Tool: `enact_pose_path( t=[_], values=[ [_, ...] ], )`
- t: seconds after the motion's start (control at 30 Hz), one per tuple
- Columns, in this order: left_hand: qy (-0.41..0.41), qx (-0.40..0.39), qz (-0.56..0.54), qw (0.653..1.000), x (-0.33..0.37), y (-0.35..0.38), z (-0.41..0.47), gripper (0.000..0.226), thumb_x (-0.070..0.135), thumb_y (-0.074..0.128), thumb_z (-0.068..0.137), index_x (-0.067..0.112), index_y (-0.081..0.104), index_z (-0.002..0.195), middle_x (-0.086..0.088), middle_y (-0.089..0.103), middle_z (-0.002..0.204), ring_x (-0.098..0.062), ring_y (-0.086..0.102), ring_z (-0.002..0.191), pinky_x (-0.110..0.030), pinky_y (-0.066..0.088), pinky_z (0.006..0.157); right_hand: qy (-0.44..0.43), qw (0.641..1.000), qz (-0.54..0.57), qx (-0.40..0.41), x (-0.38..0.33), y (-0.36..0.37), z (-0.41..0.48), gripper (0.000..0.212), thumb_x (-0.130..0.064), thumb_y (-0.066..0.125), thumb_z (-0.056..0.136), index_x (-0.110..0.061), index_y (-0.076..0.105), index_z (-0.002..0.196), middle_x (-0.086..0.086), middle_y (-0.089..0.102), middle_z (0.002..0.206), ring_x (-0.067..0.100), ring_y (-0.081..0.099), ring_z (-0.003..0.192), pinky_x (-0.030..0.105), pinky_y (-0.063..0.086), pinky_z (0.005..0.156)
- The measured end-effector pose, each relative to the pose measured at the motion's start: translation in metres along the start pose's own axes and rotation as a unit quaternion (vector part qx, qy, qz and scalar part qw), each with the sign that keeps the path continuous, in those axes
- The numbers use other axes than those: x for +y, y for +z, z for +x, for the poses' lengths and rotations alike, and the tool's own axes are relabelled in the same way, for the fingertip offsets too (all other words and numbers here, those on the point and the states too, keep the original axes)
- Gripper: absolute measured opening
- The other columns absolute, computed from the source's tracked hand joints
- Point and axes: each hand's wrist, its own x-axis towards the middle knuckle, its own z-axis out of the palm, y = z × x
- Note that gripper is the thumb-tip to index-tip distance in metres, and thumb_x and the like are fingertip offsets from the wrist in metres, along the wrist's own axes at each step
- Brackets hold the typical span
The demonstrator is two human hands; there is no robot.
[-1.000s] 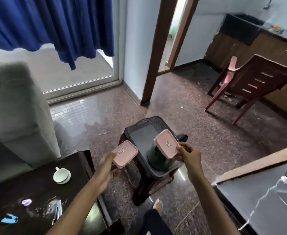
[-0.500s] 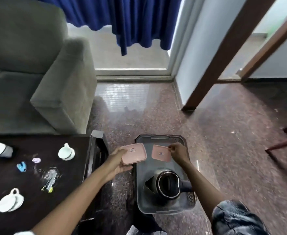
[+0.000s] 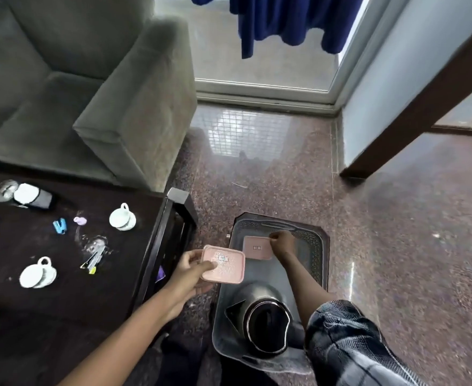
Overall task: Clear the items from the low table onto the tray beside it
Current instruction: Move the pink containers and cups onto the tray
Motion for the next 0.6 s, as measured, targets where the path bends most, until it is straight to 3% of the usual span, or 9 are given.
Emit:
enact_pose_path(
  t=[0.13, 0.4, 0.47, 0.6],
  values=[
    [-0.014, 0.022, -0.043, 0.999, -0.011, -0.001, -0.004, 0.027, 0.009, 0.062, 0.085, 0.019, 0.049, 0.107, -0.006, 0.064, 0.098, -0.016, 0.059, 0.077, -0.028, 0.051, 0.064, 0.022, 0.997, 0.064, 0.023, 0.000, 0.009, 0.017, 0.019, 0.004, 0.055, 0.071, -0.002, 0.072, 0.080, 0.022, 0.071, 0.086, 0.031, 0.066, 0.087, 0.032, 0.047, 0.070],
    [-0.007, 0.030, -0.036, 0.999, -0.011, -0.001, -0.005, 0.025, 0.006, 0.062, 0.084, 0.019, 0.051, 0.104, -0.007, 0.065, 0.093, -0.017, 0.060, 0.079, -0.029, 0.051, 0.065, 0.099, 0.978, 0.166, 0.081, -0.003, 0.020, 0.029, 0.015, 0.002, 0.060, 0.073, 0.000, 0.069, 0.084, 0.022, 0.070, 0.093, 0.032, 0.065, 0.093, 0.035, 0.049, 0.083],
    [-0.005, 0.028, -0.032, 0.999, -0.009, 0.000, -0.004, 0.027, 0.006, 0.061, 0.085, 0.019, 0.051, 0.106, -0.007, 0.064, 0.094, -0.016, 0.060, 0.080, -0.028, 0.052, 0.065, 0.119, 0.968, 0.199, 0.099, -0.003, 0.022, 0.029, 0.010, 0.003, 0.062, 0.071, -0.004, 0.065, 0.077, 0.021, 0.069, 0.090, 0.030, 0.064, 0.089, 0.037, 0.050, 0.082],
    [-0.004, 0.020, -0.027, 0.999, -0.008, 0.004, -0.002, 0.030, 0.007, 0.061, 0.086, 0.018, 0.049, 0.112, -0.007, 0.064, 0.094, -0.015, 0.060, 0.077, -0.027, 0.052, 0.064, 0.146, 0.942, 0.285, 0.101, 0.011, 0.026, 0.039, 0.024, 0.003, 0.059, 0.066, -0.017, 0.051, 0.056, 0.013, 0.062, 0.073, 0.025, 0.060, 0.072, 0.043, 0.054, 0.075]
  ],
)
